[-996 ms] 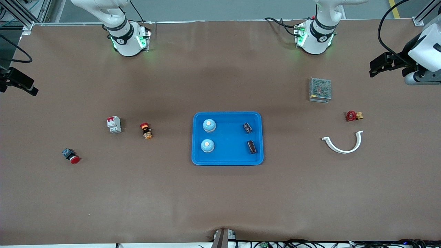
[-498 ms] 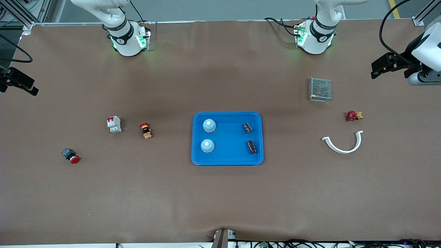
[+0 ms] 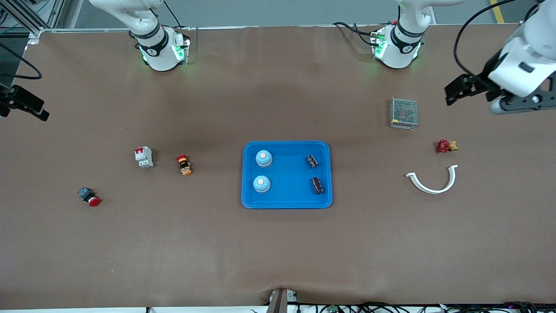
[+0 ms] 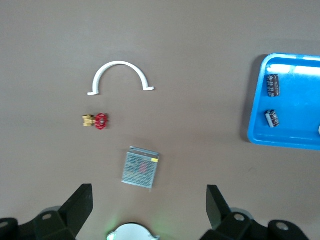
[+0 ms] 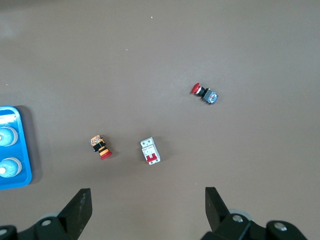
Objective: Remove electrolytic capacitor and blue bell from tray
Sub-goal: 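Move the left gripper and the right gripper toward the blue tray, then grasp a brown capacitor with the left gripper while the right gripper lowers to a bell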
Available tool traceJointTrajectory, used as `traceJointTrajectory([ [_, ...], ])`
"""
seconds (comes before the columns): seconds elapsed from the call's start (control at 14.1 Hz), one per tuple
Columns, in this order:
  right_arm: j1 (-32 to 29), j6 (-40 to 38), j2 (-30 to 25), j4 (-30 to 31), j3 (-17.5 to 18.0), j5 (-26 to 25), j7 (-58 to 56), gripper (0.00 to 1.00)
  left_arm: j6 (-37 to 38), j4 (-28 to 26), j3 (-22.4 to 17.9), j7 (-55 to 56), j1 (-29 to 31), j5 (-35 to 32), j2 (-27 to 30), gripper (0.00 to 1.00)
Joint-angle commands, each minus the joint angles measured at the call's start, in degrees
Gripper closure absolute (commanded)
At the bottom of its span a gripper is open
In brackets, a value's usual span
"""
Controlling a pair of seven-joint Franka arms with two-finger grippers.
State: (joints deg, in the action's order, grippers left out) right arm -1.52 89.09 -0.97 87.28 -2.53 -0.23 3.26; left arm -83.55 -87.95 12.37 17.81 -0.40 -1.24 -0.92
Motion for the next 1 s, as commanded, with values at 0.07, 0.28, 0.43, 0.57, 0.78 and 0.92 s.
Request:
traceJointTrajectory([
  [0.07,0.1,-0.1,2.5,-0.6,0.1,0.2,0.5,0.0,-5.9,0.1,6.5,12.1,-0.1,0.9,-6.3,0.0],
  [0.28,-0.1,3.5,3.0,2.3,0.1,0.2,0.5,0.0,-11.8,0.1,9.4,25.0,-3.1,0.1,-12.2,0.0],
  [0.43,0.6,9.9,2.8,8.0,0.2,2.0,2.4,0.0,-15.5,0.1,9.4,31.2,-6.4,-0.2,-16.1,0.0],
  [0.57,5.6,14.6,2.8,12.5,0.2,2.0,10.1,0.0,-18.9,0.1,9.4,36.8,-9.1,-1.4,-19.8,0.04],
  [0.78,17.4,19.8,5.3,15.2,0.2,1.0,27.5,0.0,-24.9,0.0,9.2,45.6,-12.9,-2.1,-25.6,0.14],
  [0.92,23.3,20.7,8.6,14.2,0.2,0.4,32.2,0.0,-29.5,0.0,9.3,52.7,-15.1,-5.2,-30.0,0.15],
])
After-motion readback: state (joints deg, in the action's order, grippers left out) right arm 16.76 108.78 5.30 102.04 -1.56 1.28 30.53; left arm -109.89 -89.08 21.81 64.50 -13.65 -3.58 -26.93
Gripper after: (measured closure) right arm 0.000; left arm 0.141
